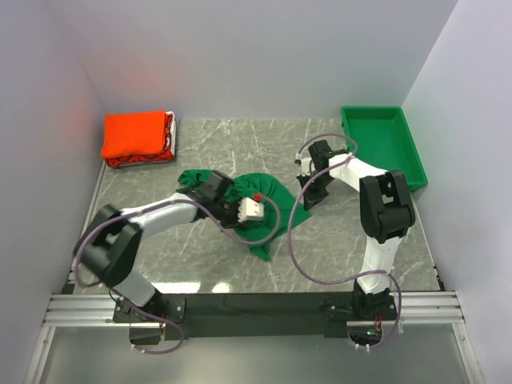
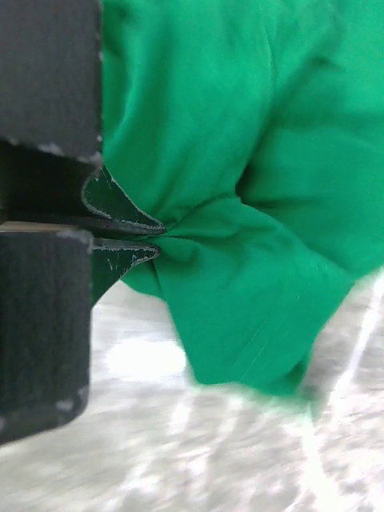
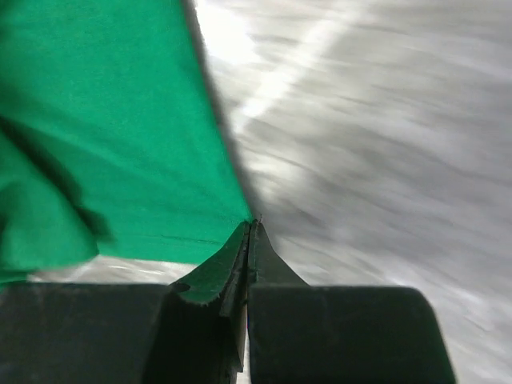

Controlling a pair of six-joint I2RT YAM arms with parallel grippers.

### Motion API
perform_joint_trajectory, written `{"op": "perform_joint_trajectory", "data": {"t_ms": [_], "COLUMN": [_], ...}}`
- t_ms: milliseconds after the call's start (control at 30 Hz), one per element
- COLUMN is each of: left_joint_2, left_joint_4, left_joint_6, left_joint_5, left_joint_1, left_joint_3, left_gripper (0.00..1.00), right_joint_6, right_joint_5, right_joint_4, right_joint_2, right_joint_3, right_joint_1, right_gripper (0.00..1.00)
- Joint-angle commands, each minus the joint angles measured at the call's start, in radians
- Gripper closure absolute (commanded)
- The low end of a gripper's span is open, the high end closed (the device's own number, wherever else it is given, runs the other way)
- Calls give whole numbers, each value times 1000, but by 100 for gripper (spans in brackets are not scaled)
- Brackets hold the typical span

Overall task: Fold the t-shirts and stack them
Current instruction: Flatten the tshirt out

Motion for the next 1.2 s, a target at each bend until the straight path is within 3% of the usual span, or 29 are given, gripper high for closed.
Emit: {"op": "perform_joint_trajectory", "data": {"t_ms": [0, 133, 200, 400, 467, 533, 600, 633, 700, 800, 867, 967, 1033, 1167], "left_joint_2": [-214, -387, -424, -470, -467, -467, -455, -423, -363, -172, 3, 186, 264, 385], "left_joint_4": [-286, -676, -823, -1054, -1066, -1018, -950, -887, -846, -740, -708, -616, -545, -506], "left_joint_6": [117, 483, 571, 793, 828, 737, 631, 545, 492, 285, 163, -40, -153, -229], "left_joint_5": [139, 81, 31, -82, -86, -60, -28, -10, 65, 121, 155, 135, 80, 37], "left_joint_1": [110, 162, 196, 239, 239, 241, 270, 297, 414, 541, 618, 649, 675, 675], "left_joint_3": [52, -12, -84, -184, -193, -164, -79, -40, 96, 301, 414, 618, 649, 713], "left_gripper": [99, 99, 99, 99, 93, 72, 63, 54, 42, 41, 36, 35, 34, 34], "right_joint_6": [-87, -142, -179, -272, -294, -311, -328, -334, -343, -359, -366, -366, -360, -352], "right_joint_5": [128, 174, 209, 295, 297, 271, 253, 221, 211, 200, 194, 180, 168, 162], "right_joint_4": [-35, -42, -39, -14, -29, -52, -81, -92, -104, -108, -117, -137, -138, -144], "right_joint_2": [-110, -142, -148, -136, -121, -113, -108, -108, -116, -118, -105, -84, -76, -62], "right_joint_3": [32, 48, 57, 106, 138, 164, 167, 166, 154, 132, 132, 160, 173, 200], "right_joint_1": [-49, -69, -76, -121, -118, -118, -113, -112, -107, -101, -101, -101, -99, -99], "right_gripper": [100, 100, 100, 100, 100, 100, 100, 100, 100, 100, 100, 100, 100, 100]}}
